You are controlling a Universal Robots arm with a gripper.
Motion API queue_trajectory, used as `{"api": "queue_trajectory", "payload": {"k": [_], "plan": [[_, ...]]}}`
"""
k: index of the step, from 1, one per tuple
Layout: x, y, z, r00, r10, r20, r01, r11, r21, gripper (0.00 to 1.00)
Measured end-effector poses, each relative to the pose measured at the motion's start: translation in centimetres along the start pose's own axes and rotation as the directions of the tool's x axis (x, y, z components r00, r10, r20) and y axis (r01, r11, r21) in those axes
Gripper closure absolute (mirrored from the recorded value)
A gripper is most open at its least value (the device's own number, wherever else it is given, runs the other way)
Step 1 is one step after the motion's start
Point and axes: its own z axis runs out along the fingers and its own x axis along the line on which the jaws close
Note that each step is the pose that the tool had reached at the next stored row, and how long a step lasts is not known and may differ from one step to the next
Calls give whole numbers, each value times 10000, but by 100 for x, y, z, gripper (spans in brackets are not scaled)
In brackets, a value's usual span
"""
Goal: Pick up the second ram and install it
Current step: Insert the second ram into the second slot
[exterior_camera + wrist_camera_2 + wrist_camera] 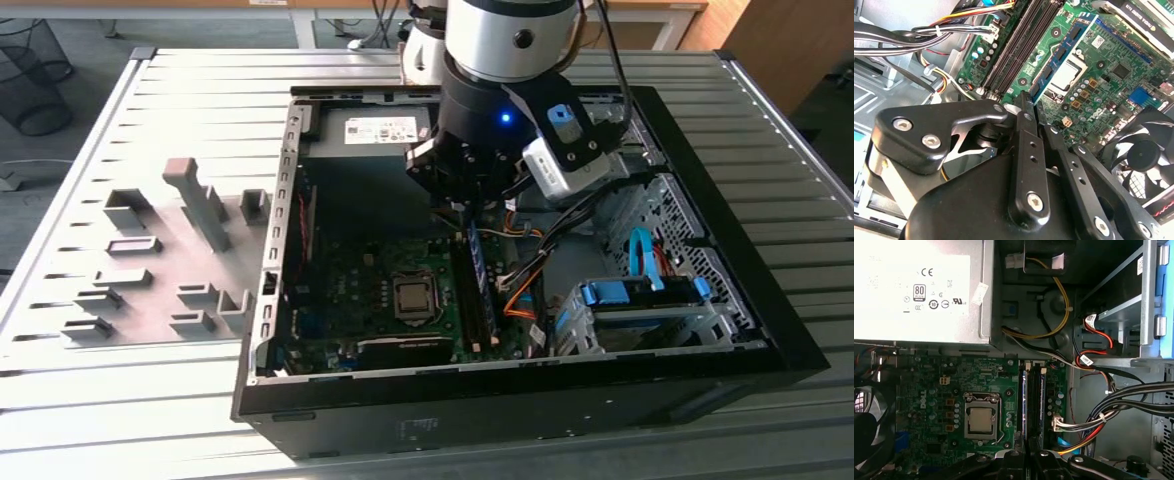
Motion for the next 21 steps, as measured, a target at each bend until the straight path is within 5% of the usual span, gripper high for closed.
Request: {"api": "queue_trajectory", "payload": {"k": [15,21], "plan": [[0,0,24,10000,1,0,-1,10000,1,86],[-79,-1,82,10000,10,0,-10,10000,-6,86]]}}
